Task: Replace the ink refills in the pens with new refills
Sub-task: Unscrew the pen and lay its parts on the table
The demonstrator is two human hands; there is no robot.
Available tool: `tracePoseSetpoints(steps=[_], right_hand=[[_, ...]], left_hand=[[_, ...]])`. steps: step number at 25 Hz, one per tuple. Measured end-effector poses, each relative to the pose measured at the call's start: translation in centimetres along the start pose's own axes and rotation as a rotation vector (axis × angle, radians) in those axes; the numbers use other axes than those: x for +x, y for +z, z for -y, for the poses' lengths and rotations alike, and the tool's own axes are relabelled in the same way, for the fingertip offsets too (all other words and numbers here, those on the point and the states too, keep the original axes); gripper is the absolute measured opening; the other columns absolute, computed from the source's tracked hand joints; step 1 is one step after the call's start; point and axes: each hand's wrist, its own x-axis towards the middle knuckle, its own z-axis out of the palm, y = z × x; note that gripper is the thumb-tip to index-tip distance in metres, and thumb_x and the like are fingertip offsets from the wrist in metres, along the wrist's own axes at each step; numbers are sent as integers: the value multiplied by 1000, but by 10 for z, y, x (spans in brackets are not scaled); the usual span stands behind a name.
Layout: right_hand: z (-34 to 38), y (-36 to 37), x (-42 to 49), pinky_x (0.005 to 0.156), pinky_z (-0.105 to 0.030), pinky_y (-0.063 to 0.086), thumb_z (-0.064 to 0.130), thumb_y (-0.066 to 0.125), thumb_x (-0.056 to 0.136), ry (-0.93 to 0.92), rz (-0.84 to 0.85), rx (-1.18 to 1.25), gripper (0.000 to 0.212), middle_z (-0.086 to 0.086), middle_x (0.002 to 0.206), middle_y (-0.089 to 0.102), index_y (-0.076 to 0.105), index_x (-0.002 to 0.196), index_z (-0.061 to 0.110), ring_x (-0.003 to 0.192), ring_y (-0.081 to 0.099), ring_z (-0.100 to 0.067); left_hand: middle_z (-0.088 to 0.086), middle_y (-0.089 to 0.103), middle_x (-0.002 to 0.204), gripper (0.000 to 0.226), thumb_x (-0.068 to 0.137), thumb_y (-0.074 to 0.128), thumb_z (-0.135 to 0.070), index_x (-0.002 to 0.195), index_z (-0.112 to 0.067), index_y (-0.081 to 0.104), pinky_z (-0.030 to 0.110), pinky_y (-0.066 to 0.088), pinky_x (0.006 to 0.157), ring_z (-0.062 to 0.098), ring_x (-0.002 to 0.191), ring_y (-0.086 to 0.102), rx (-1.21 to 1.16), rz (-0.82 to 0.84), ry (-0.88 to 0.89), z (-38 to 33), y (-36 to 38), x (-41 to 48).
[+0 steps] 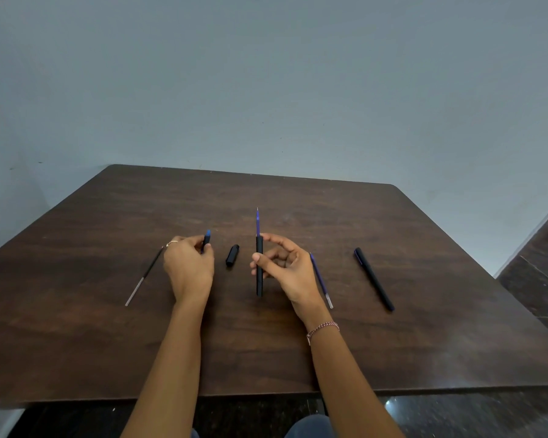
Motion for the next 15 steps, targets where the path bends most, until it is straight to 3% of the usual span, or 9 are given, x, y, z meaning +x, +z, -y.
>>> tracePoseSetpoints(steps=[4, 6, 9, 12, 15], right_hand=[[0, 0, 0, 67, -22, 56, 10, 71, 83, 1, 0, -14, 33, 1, 75, 74, 61, 110, 28, 73, 71, -13], [0, 0, 0, 67, -21, 56, 10, 71, 83, -3, 2, -21, 34, 2, 75, 74, 61, 108, 30, 73, 71, -11], [0, 1, 0, 67, -21, 56, 10, 72, 82, -3, -9, -29, 35, 3, 74, 74, 60, 107, 31, 74, 71, -10], [-1, 0, 1, 66, -21, 56, 10, 74, 80, -2, -23, -9, 36, 1, 75, 73, 61, 107, 30, 74, 71, -12], [-1, 0, 2, 66, -21, 55, 10, 75, 78, -2, -28, 9, 37, -7, 79, 72, 62, 106, 30, 75, 71, -13]], left_hand=[[13, 65, 102, 17, 84, 67, -13, 99, -6, 70, 31, 43, 72, 27, 95, 61, 123, 107, -14, 3, 1, 0], [11, 66, 103, 22, 84, 69, -14, 104, -6, 68, 33, 47, 78, 27, 100, 60, 121, 103, -38, 3, 1, 0], [11, 67, 103, 39, 82, 72, -14, 118, -6, 62, 39, 47, 90, 27, 105, 59, 80, 80, -39, 3, 1, -1], [10, 64, 106, 54, 79, 75, -17, 128, -7, 55, 40, 47, 88, 25, 106, 58, 25, 31, -31, 3, 0, -2], [7, 62, 108, 40, 79, 74, -16, 116, -11, 63, 28, 49, 82, 18, 99, 58, -155, -88, 83, -2, -1, -1]])
